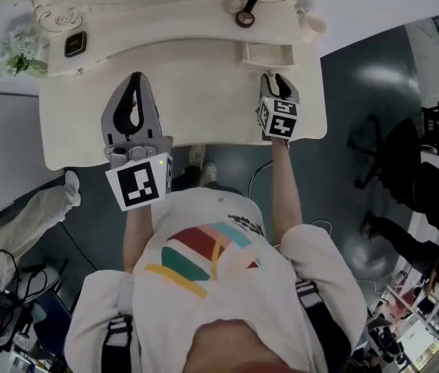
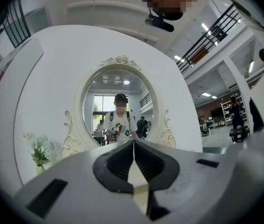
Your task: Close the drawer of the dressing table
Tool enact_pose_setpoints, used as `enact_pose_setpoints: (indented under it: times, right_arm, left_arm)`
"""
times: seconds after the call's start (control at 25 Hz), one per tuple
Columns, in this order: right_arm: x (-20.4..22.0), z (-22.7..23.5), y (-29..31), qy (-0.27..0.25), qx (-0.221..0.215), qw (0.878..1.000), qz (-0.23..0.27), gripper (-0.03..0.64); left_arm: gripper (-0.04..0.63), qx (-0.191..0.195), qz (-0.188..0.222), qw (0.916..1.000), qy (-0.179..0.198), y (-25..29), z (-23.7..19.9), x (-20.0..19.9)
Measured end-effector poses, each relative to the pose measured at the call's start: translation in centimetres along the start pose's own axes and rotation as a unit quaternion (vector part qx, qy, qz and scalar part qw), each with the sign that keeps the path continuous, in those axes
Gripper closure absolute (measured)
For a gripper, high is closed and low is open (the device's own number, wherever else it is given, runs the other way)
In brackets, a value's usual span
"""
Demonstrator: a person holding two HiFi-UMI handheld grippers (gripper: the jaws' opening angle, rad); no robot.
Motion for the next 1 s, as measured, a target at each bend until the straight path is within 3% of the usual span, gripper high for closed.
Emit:
enact_pose_setpoints:
  times: [0.32,0.6,1.0]
  right_arm:
    - [0.9,0.3,0.8,0.008,-0.004,1.0,-0.014,0.503]
    - [1.0,0.6,1.0,0.005,0.004,1.0,-0.017,0.525]
    - [0.9,0.5,0.9,-0.008,0.015,1.0,-0.019,0.529]
  left_arm:
    - [0.588,0.009,-0.021,0.9996,0.015,0.0,0.2,1.2]
    - [0.588,-0.007,-0.01,0.9999,-0.002,0.5,-0.1,0.7]
    - [0.588,-0.001,-0.019,0.9998,0.008,0.4,0.0,1.2]
Point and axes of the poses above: the fingertips, and each gripper's own axes: y forward along the fingers, z to its right, x out of its underside, the point moved 1 cm from there along -y, backward along the fingers, and after that the axes turned 5 degrees about -x, right-handed, at the moved point
